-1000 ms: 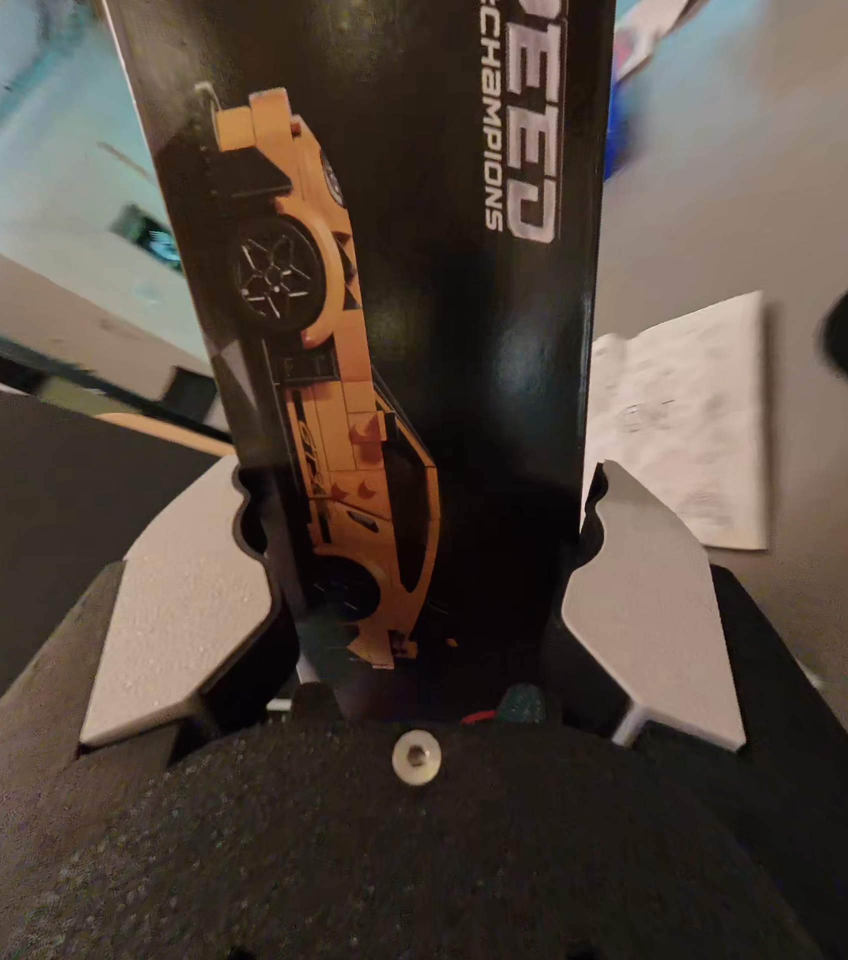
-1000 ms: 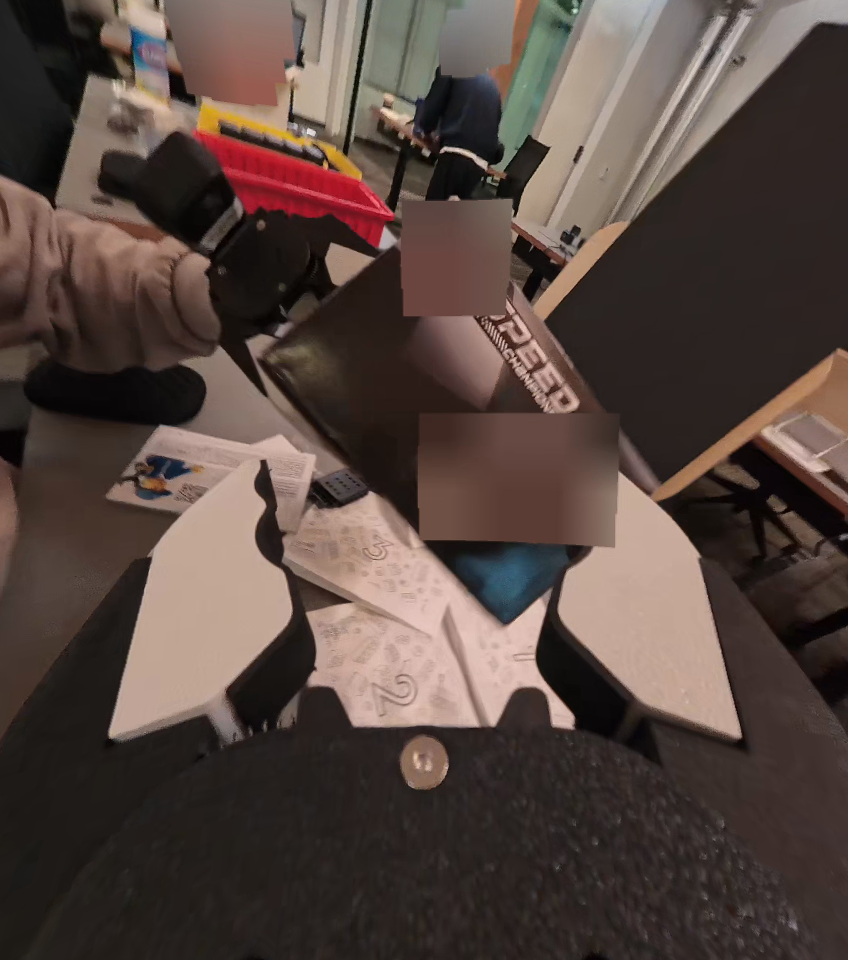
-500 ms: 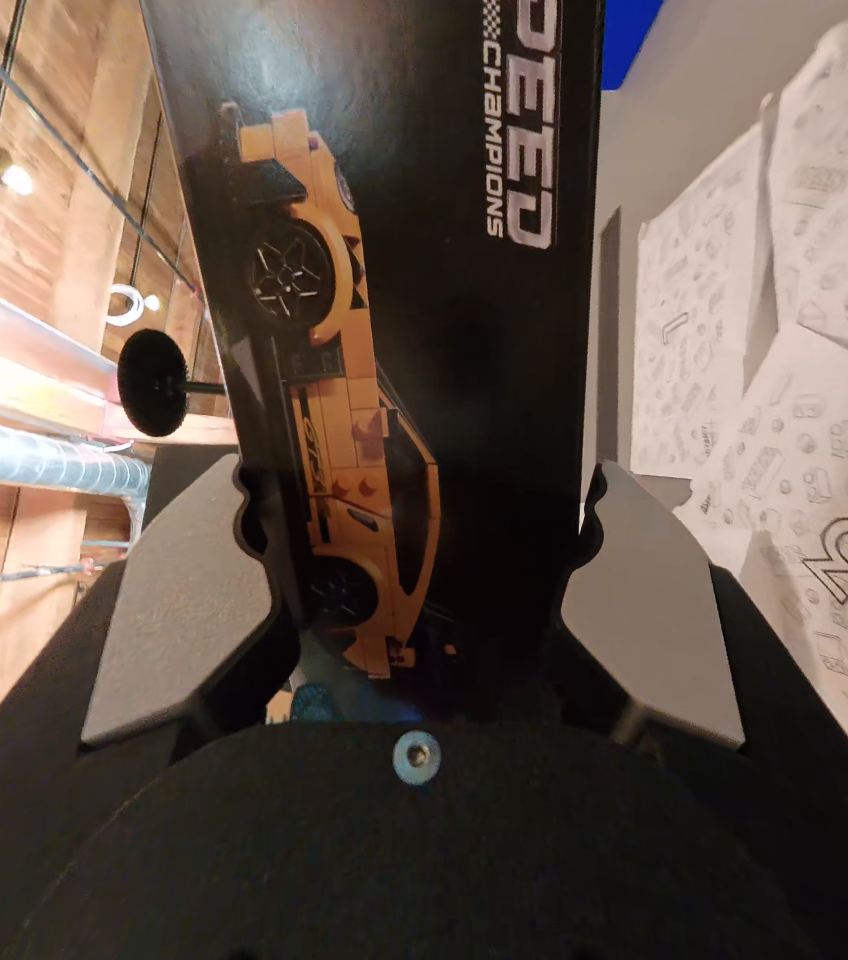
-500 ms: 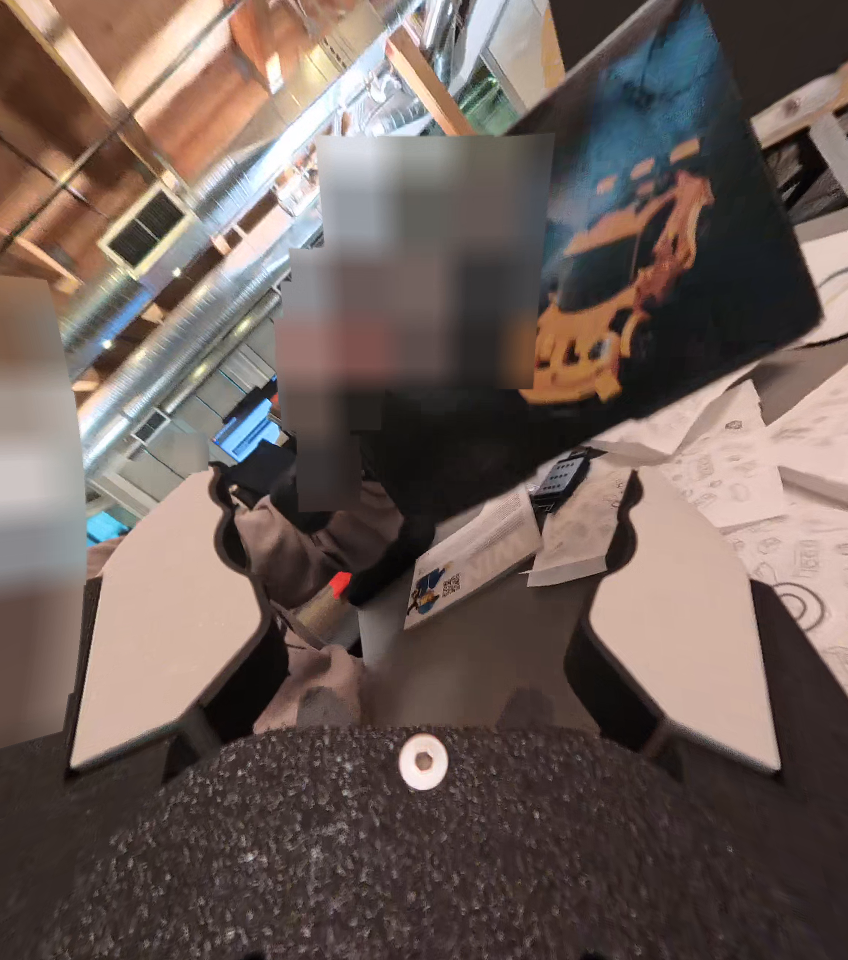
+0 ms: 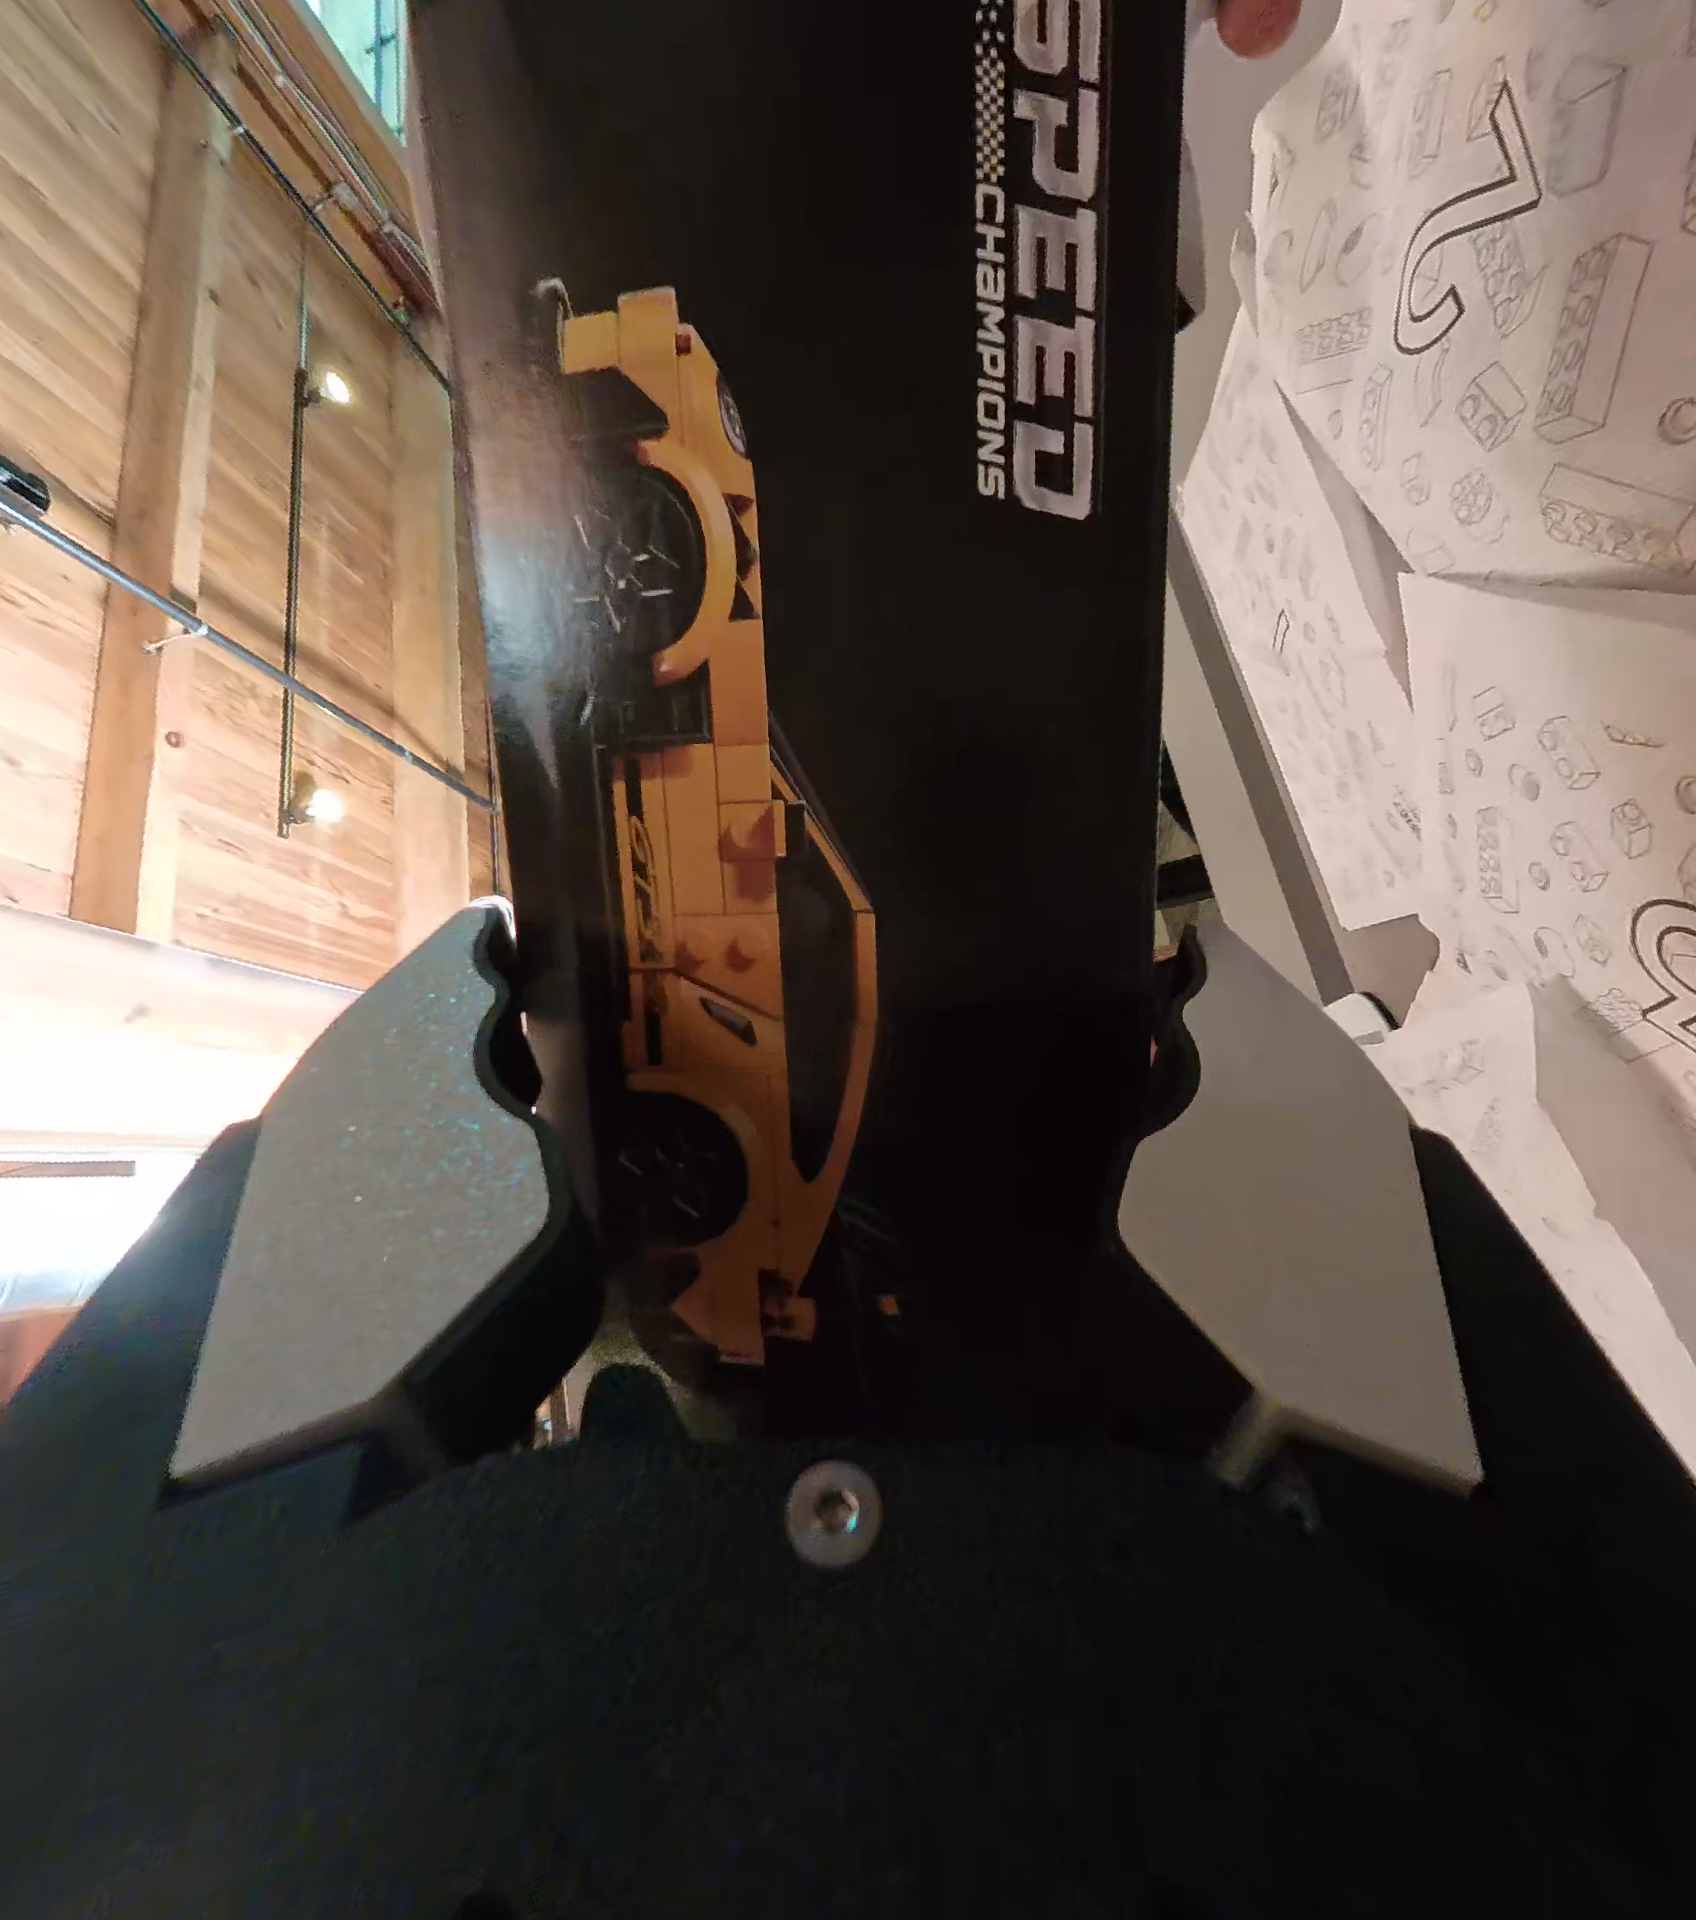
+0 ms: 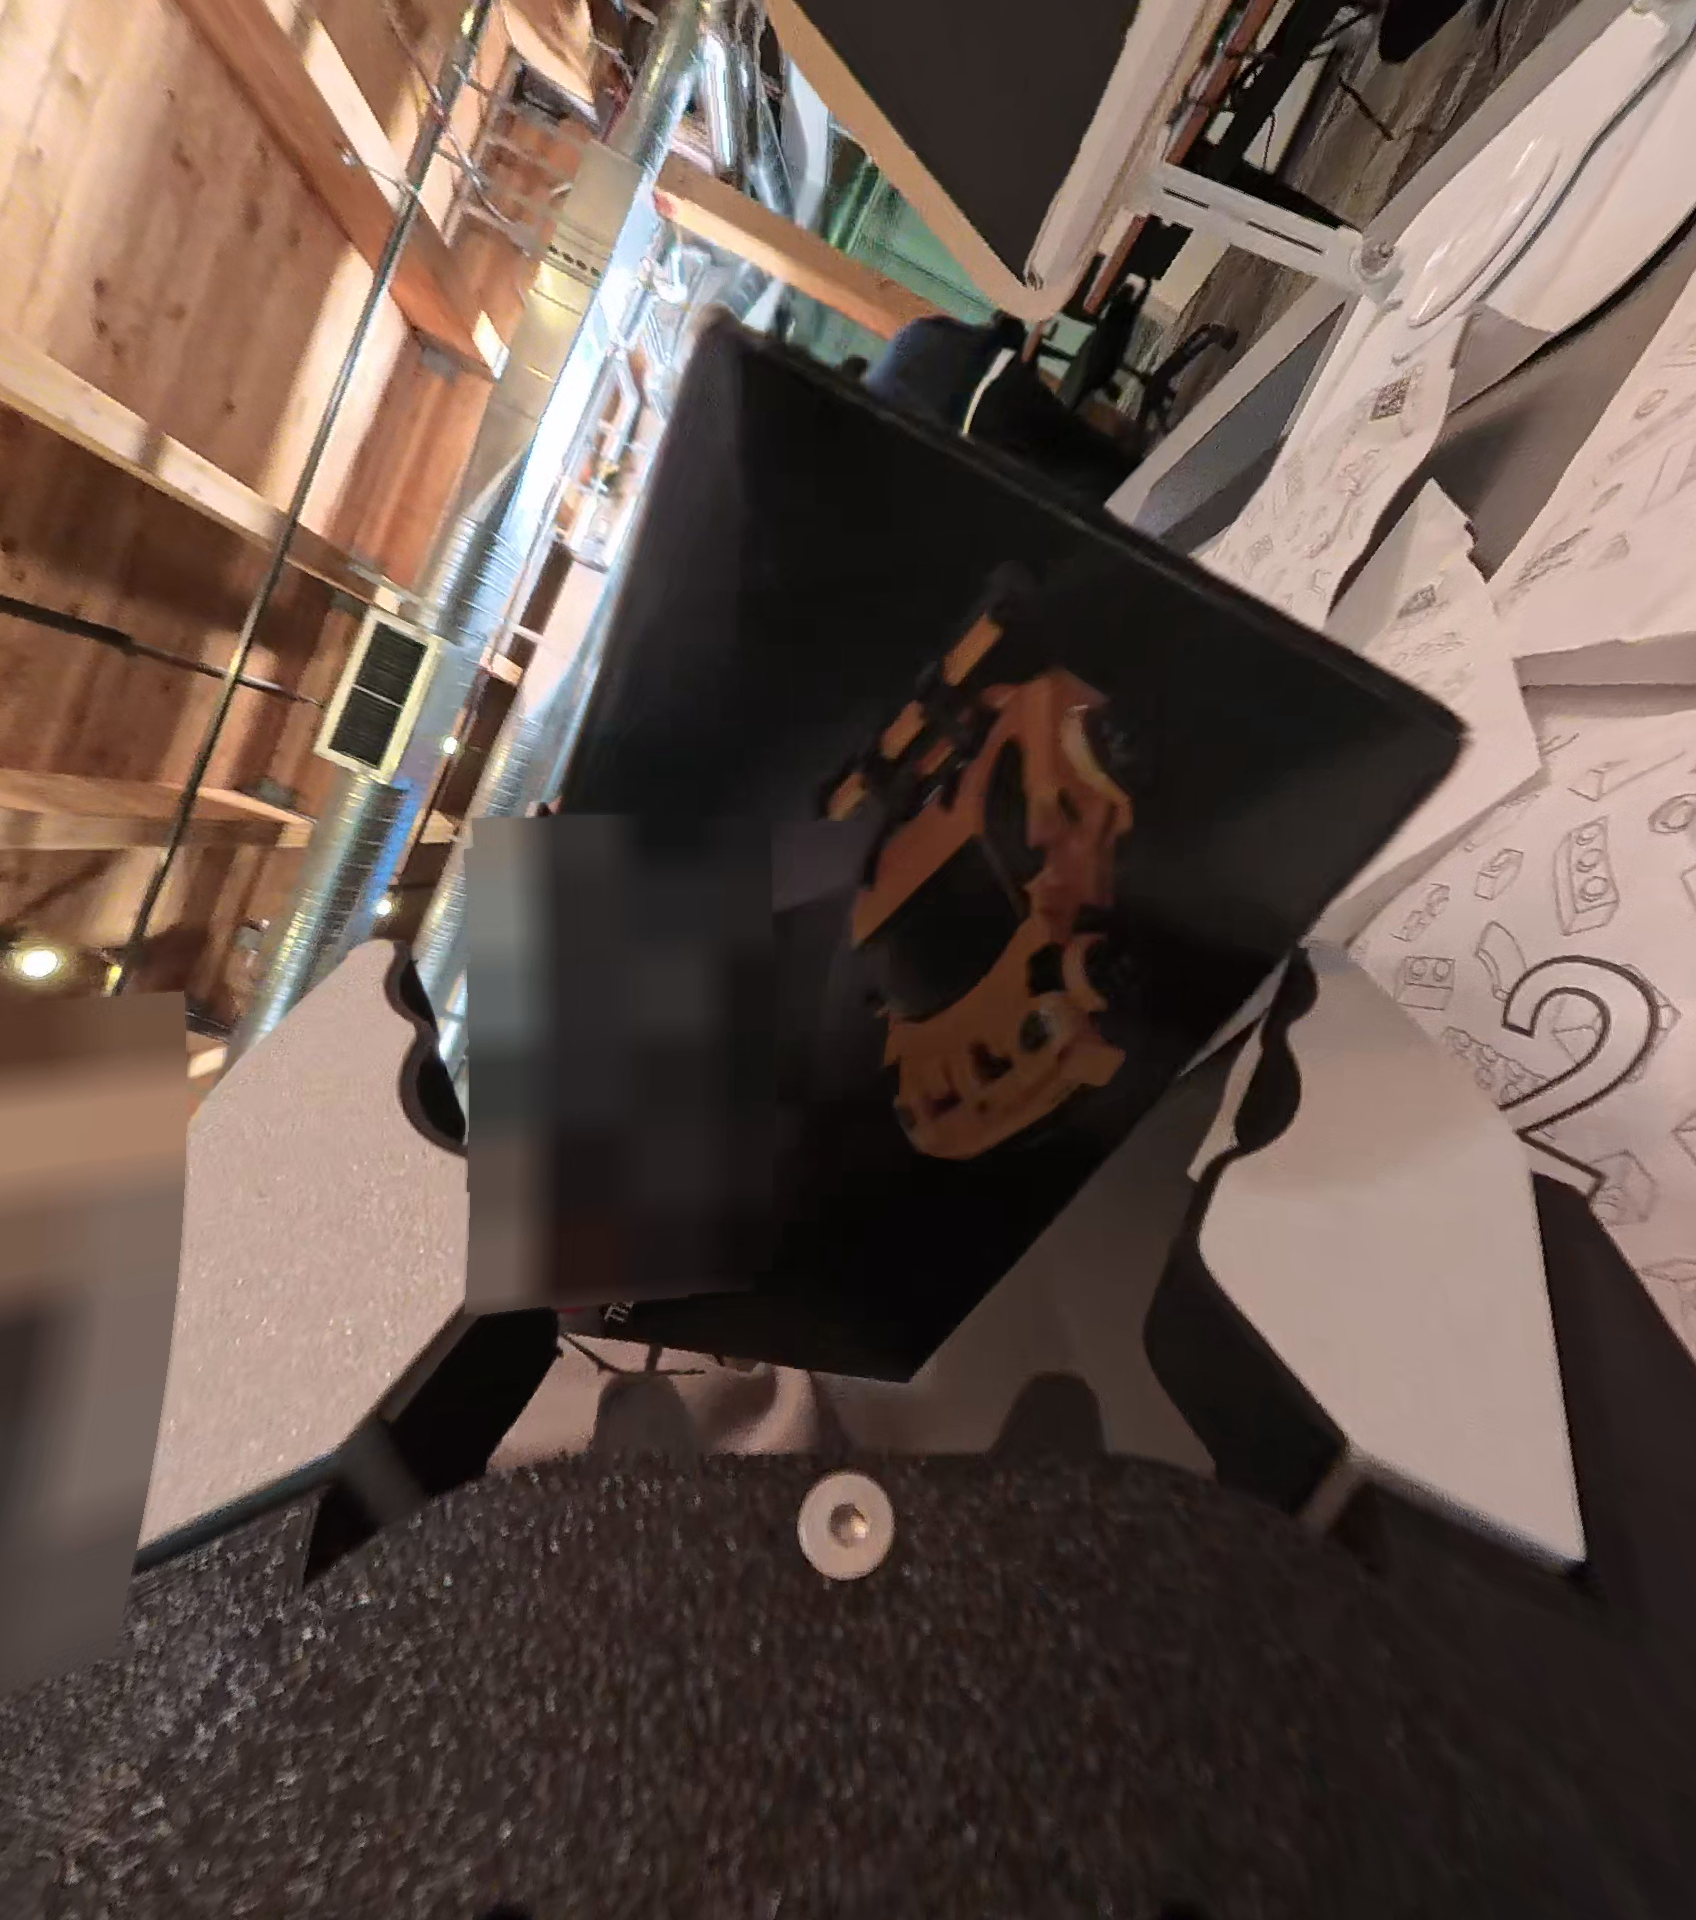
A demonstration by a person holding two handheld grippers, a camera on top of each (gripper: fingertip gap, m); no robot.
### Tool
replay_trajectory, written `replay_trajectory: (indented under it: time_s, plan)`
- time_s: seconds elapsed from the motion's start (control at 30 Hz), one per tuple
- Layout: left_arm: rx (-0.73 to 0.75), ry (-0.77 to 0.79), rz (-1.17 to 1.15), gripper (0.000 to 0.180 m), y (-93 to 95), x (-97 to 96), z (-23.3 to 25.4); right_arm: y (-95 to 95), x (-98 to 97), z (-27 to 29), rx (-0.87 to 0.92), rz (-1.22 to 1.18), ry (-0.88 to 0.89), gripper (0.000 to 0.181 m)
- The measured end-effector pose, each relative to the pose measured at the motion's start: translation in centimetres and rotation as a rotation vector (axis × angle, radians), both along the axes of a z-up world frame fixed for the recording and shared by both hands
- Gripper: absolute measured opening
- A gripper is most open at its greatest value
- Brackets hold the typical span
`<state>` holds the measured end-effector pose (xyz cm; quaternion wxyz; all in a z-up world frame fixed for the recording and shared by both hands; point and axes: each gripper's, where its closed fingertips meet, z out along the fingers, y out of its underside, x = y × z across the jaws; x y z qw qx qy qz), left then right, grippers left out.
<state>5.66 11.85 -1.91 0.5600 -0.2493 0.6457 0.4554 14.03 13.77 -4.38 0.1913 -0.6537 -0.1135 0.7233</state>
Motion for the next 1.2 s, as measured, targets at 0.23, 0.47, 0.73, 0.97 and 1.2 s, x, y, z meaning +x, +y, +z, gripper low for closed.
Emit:
replay_trajectory:
  time_s: [0.23, 0.47, 0.73, 0.97, 1.2]
  plan:
    - [0.063, 0.057, -0.022, 0.115, -0.8, -0.2, 0.4, -1.4, -1.1, 0.3, -0.007, 0.098, 0.097, 0.146]
    - [-0.090, -0.071, -0.032, 0.107, -1.7, -0.4, 0.5, -0.1, -0.8, 1.9, -0.009, 0.012, 0.187, 0.128]
    - [-0.214, -0.260, -0.032, 0.103, -3.5, -2.0, 1.0, 1.7, 0.4, 4.1, 0.079, -0.076, 0.147, 0.122]
    - [-0.642, -0.547, -0.013, 0.096, -4.6, -3.4, 0.3, 4.5, 1.9, 5.0, 0.247, -0.020, -0.136, 0.118]
    - [-1.204, -0.895, -0.059, 0.107, -1.5, -3.7, 4.5, 4.1, 0.4, 11.1, 0.577, 0.236, -0.354, 0.118]
